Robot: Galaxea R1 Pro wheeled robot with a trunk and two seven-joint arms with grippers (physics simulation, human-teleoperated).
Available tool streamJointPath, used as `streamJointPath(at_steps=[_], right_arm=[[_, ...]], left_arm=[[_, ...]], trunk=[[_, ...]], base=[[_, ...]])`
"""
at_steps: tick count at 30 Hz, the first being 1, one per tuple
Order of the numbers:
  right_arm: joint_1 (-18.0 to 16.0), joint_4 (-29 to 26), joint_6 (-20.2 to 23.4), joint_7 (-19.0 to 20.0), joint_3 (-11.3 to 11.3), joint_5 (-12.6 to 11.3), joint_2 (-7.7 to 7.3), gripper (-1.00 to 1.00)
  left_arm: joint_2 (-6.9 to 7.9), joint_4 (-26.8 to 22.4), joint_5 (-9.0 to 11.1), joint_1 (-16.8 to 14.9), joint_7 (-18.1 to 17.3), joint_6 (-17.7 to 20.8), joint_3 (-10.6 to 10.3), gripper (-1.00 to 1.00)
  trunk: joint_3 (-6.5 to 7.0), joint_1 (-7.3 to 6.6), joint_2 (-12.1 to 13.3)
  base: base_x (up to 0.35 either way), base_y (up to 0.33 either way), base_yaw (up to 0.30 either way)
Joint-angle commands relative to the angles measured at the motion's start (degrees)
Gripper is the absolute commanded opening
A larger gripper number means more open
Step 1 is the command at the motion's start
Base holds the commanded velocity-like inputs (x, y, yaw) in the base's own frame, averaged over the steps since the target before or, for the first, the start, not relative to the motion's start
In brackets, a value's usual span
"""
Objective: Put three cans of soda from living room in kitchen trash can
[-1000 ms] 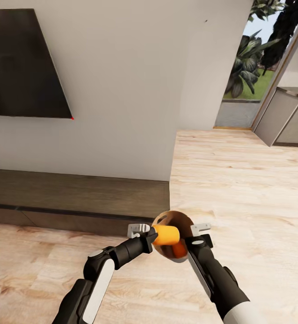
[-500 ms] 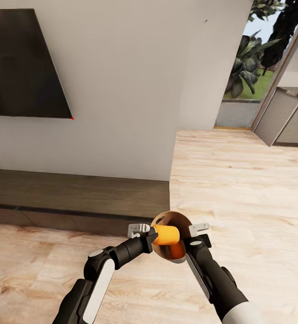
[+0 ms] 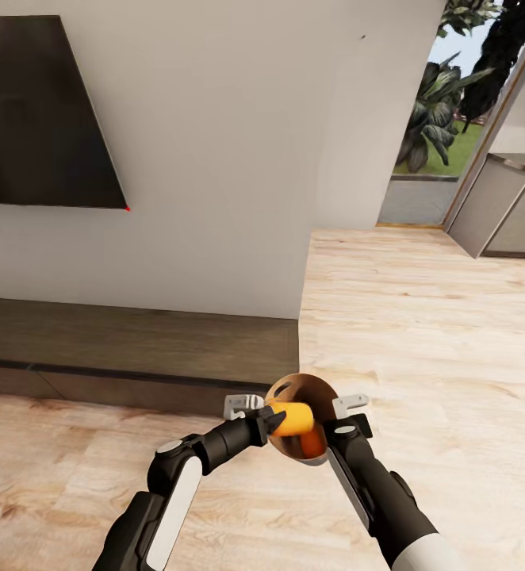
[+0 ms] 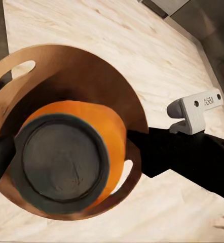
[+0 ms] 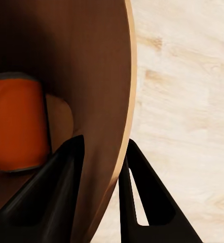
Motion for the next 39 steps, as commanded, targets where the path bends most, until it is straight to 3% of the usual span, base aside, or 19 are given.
streamJointPath(at_steps=[1, 6, 11, 16, 19, 23, 27, 28, 32, 37, 39], right_arm=[[0.01, -0.06, 0.00, 0.09, 0.01, 0.65, 0.01, -1.00], [0.06, -0.06, 0.01, 0.09, 0.01, 0.65, 0.04, -1.00], [0.07, -0.06, 0.01, 0.09, 0.01, 0.65, 0.05, -1.00], [0.07, -0.10, 0.01, 0.09, 0.01, 0.65, 0.02, -1.00], [0.07, -0.13, 0.01, 0.09, 0.01, 0.65, 0.01, -1.00], [0.07, -0.14, 0.01, 0.09, -0.05, 0.65, 0.01, -1.00], [0.07, -0.14, 0.01, 0.09, -0.07, 0.68, 0.01, -1.00], [0.07, -0.14, 0.01, 0.09, -0.07, 0.67, 0.01, -1.00], [0.07, -0.14, 0.01, 0.09, -0.08, 0.77, 0.01, -1.00], [0.07, -0.14, 0.01, 0.09, -0.09, 0.81, -0.03, -1.00], [0.07, -0.14, 0.01, 0.09, -0.15, 0.82, -0.07, -1.00]], left_arm=[[0.00, 0.01, -0.10, 0.00, 1.55, -0.03, -0.02, 1.00], [0.00, -0.06, -0.20, 0.00, 4.41, -0.07, -0.07, 1.00], [0.08, -0.20, -0.05, 0.00, 4.69, -0.04, 0.12, 1.00], [1.04, -0.30, 0.05, 0.00, -1.29, 0.16, 0.57, 1.00], [4.31, -0.22, 0.07, 0.00, -9.24, 0.37, 0.66, 1.00], [11.90, 0.94, 0.27, 0.00, -28.28, 0.66, 0.76, 1.00], [15.67, 4.14, 0.30, 0.00, -35.17, 0.63, 0.78, 1.00], [16.28, 4.98, 0.30, 0.00, -36.05, 0.61, 0.80, 1.00], [20.63, 16.04, 0.11, 0.00, -39.29, -0.09, 0.91, 1.00], [23.47, 23.54, -0.02, 0.00, -39.69, -1.89, 0.92, 1.00], [25.71, 31.40, -0.12, 0.00, -39.74, -4.93, 0.95, 1.00]], trunk=[[0.01, 0.00, 0.00], [0.01, 0.00, 0.00], [0.01, 0.00, 0.00], [0.01, 0.00, 0.00], [0.01, 0.00, 0.00], [0.01, 0.00, 0.00], [0.01, 0.00, 0.00], [0.01, 0.00, 0.00], [0.01, 0.00, 0.00], [0.01, 0.00, 0.00], [0.01, 0.00, 0.00]], base=[[0.000, 0.000, 0.000], [0.000, 0.000, 0.000], [0.000, 0.000, 0.000], [0.000, 0.000, 0.000], [0.000, 0.000, 0.000], [0.000, 0.000, 0.000], [0.000, 0.000, 0.000], [0.000, 0.000, 0.000], [0.000, 0.000, 0.000], [0.000, 0.000, 0.000], [0.000, 0.000, 0.000]])
